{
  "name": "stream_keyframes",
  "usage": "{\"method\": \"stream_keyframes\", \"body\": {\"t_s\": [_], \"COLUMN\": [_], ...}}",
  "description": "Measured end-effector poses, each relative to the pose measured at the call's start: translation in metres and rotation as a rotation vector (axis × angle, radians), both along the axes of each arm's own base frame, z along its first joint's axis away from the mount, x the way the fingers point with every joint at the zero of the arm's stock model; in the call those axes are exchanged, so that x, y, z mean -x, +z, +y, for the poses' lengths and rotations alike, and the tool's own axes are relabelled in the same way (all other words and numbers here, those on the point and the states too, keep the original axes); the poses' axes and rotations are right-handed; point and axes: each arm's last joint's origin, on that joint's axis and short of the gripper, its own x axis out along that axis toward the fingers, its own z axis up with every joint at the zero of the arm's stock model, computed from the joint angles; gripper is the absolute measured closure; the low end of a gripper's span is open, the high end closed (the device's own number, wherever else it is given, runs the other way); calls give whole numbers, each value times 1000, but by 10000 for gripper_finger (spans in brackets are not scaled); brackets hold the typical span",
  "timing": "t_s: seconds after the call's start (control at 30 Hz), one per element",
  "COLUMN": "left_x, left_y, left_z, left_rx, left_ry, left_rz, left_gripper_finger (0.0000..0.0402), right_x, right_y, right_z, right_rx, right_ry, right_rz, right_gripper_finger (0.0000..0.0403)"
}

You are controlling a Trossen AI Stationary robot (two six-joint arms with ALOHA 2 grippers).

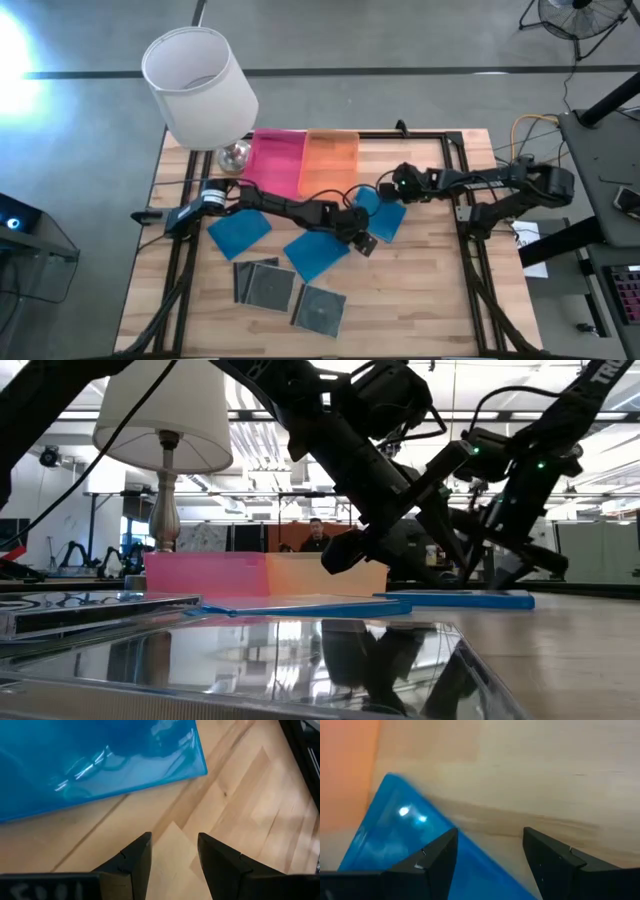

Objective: Pick & place jewel cases by type
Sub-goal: Put the blue cd case into the orange bin

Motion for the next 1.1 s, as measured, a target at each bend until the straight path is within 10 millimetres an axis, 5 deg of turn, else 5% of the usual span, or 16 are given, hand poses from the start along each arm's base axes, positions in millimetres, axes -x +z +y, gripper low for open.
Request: {"method": "stream_keyframes", "body": {"t_s": [0.37,0.67,0.87,1.1], "left_x": [7,22,23,23], "left_y": [-14,-41,-40,-39], "left_z": [2,1,0,-1], "left_rx": [-8,128,149,117], "left_ry": [46,112,57,18], "left_rz": [52,73,109,139], "left_gripper_finger": [259,259,259,259], "right_x": [-5,-8,-9,-26], "right_y": [1,7,11,57], "right_z": [14,20,26,32], "right_rx": [-220,-299,-354,-278], "right_ry": [297,332,374,476], "right_rz": [-91,-194,-223,-428], "right_gripper_finger": [182,182,181,181]}}
